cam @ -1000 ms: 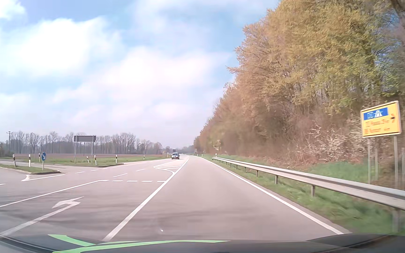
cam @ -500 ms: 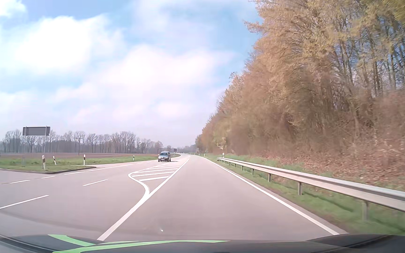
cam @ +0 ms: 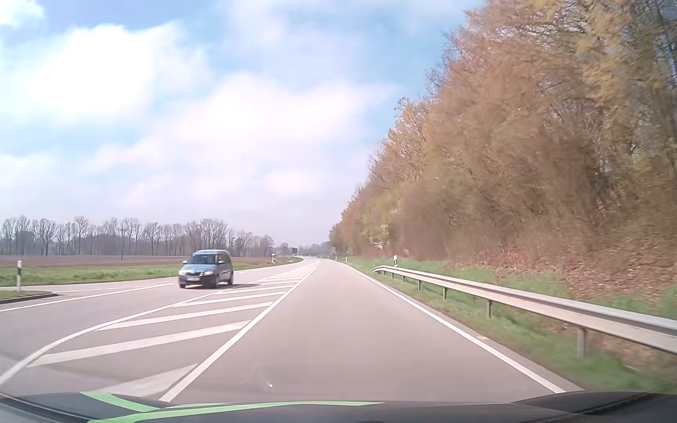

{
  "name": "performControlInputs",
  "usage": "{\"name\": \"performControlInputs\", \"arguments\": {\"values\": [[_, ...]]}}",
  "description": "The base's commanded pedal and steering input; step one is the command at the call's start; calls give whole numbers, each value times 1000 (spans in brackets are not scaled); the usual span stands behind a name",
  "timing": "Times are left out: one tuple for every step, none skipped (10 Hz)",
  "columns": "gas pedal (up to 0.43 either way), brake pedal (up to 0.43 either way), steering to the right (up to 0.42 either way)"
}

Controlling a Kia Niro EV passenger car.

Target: Follow the waypoints while adhering to traffic rules and regulations

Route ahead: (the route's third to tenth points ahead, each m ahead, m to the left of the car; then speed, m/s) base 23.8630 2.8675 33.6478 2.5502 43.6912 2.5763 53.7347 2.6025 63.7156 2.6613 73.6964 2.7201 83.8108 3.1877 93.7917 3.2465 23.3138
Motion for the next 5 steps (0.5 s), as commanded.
{"name": "performControlInputs", "arguments": {"values": [[500, 0, -3], [500, 0, -2], [500, 0, -2], [488, 0, -1], [488, 0, -1]]}}
